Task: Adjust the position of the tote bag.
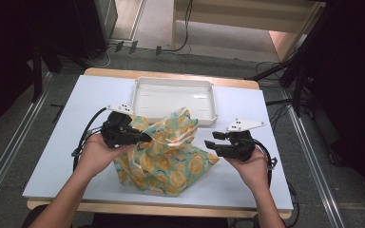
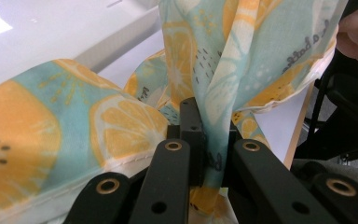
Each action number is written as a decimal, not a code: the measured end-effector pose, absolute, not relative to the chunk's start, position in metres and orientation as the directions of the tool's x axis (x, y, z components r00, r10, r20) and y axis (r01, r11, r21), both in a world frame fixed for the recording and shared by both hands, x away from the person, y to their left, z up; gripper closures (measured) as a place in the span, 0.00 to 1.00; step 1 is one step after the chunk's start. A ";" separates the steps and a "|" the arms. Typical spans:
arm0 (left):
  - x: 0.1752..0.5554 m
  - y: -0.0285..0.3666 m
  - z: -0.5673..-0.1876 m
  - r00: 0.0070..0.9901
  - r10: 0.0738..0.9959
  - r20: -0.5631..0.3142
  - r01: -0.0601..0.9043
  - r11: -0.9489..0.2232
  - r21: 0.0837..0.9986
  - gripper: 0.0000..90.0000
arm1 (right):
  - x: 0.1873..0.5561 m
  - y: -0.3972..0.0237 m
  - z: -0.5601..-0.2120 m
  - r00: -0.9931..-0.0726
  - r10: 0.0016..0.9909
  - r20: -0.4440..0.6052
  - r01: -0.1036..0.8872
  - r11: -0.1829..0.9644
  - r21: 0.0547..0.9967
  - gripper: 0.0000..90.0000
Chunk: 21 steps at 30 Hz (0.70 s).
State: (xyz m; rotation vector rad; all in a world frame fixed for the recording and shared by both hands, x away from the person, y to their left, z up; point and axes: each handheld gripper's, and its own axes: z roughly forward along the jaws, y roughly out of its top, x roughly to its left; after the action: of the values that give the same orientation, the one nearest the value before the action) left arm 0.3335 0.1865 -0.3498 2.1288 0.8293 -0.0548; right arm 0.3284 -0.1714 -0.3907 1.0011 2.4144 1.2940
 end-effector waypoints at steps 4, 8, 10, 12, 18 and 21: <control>0.332 0.176 -0.356 0.791 0.528 -0.309 0.570 -0.453 0.686 0.99 | 0.328 -0.173 -0.391 -0.739 0.663 0.117 0.464 0.376 0.802 0.59; 0.331 0.167 -0.362 0.800 0.513 -0.311 0.565 -0.469 0.679 0.98 | 0.327 -0.175 -0.391 -0.733 0.670 0.120 0.469 0.369 0.802 0.59; 0.331 0.163 -0.364 0.802 0.510 -0.310 0.563 -0.473 0.678 0.98 | 0.327 -0.176 -0.391 -0.731 0.672 0.118 0.468 0.368 0.803 0.59; 0.332 0.159 -0.366 0.805 0.504 -0.312 0.560 -0.474 0.679 0.98 | 0.327 -0.177 -0.392 -0.728 0.676 0.117 0.470 0.367 0.803 0.59; 0.332 0.148 -0.369 0.820 0.475 -0.320 0.547 -0.484 0.683 0.98 | 0.323 -0.181 -0.392 -0.717 0.686 0.122 0.476 0.355 0.804 0.60; 0.332 0.142 -0.370 0.830 0.466 -0.307 0.533 -0.496 0.686 0.98 | 0.322 -0.183 -0.392 -0.714 0.690 0.121 0.478 0.354 0.804 0.60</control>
State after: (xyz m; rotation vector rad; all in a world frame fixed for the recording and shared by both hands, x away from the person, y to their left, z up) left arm 0.3319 0.1425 -0.3695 2.1751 0.7274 -0.1023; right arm 0.3220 -0.1831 -0.3918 1.0483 2.3786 1.2889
